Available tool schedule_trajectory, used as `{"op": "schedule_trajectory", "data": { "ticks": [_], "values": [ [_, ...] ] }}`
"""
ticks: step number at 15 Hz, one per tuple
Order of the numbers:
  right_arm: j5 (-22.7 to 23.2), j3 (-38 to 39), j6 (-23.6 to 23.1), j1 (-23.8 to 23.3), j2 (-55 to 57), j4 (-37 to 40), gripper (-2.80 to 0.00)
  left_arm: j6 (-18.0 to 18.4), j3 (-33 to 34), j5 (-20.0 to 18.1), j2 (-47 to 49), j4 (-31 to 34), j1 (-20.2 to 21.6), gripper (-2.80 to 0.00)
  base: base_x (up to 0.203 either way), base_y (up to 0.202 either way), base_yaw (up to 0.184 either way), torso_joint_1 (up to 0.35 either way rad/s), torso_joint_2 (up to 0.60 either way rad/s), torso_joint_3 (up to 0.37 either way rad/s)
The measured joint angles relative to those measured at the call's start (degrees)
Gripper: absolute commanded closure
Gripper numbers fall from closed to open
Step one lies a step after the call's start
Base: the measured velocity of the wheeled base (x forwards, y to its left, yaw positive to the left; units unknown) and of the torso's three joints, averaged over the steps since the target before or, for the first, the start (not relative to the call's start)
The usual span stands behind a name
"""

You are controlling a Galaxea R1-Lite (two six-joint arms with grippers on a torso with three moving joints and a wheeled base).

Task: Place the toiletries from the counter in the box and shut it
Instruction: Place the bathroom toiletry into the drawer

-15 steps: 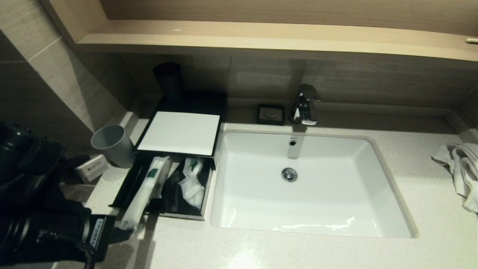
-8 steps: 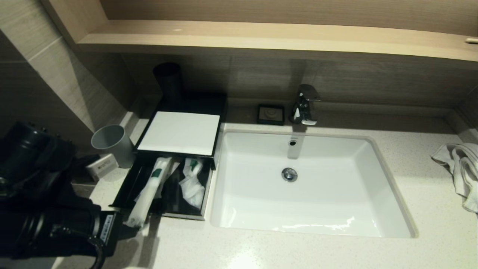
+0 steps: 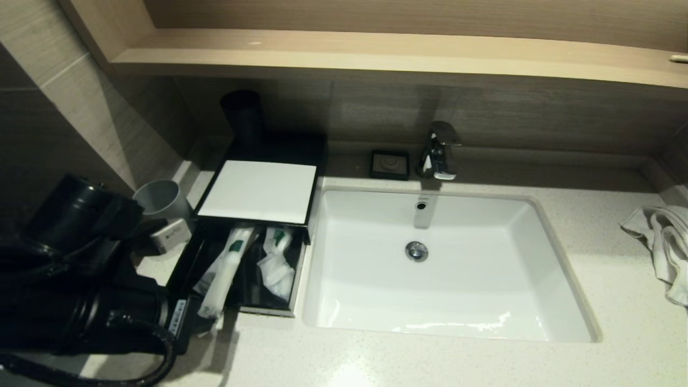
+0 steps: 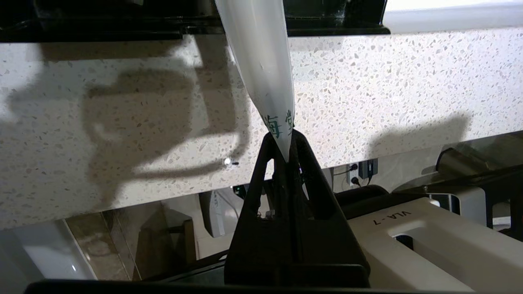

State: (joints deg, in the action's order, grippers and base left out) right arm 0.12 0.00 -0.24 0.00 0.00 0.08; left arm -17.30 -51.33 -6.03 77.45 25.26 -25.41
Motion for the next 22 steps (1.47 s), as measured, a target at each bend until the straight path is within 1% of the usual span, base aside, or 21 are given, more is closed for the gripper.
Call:
{"op": "schedule_trajectory", "data": {
  "ticks": [4, 9, 15, 17, 19, 22],
  "values": [
    [-0.02, 0.0, 0.02, 0.0, 0.0, 0.02, 0.0, 0.24, -0.37, 0.15, 2.4, -2.44, 0.0, 0.0, 0.0, 0.0, 0.0, 0.0, 0.0, 0.0],
    [-0.01, 0.0, 0.0, 0.0, 0.0, 0.02, 0.0, 1.99, -0.81, 0.56, 5.79, -6.25, 0.09, 0.0, 0.0, 0.0, 0.0, 0.0, 0.0, 0.0],
    [-0.02, 0.0, 0.0, 0.0, 0.0, 0.02, 0.0, 3.33, -1.18, 0.91, 8.79, -9.2, 0.2, 0.0, 0.0, 0.0, 0.0, 0.0, 0.0, 0.0],
    [0.02, -0.02, 0.01, 0.0, 0.0, 0.02, 0.0, 3.35, -1.69, 2.22, 9.48, -9.26, 0.26, 0.0, 0.0, 0.0, 0.0, 0.0, 0.0, 0.0],
    [0.02, -0.02, 0.02, 0.0, 0.0, 0.02, 0.0, 3.44, -1.95, 4.35, 10.16, -9.66, 0.29, 0.0, 0.0, 0.0, 0.0, 0.0, 0.0, 0.0],
    [0.02, -0.02, 0.02, 0.0, 0.0, 0.02, 0.0, 3.41, -2.06, 5.02, 10.83, -10.81, 0.7, 0.0, 0.0, 0.0, 0.0, 0.0, 0.0, 0.0]
  ]
}}
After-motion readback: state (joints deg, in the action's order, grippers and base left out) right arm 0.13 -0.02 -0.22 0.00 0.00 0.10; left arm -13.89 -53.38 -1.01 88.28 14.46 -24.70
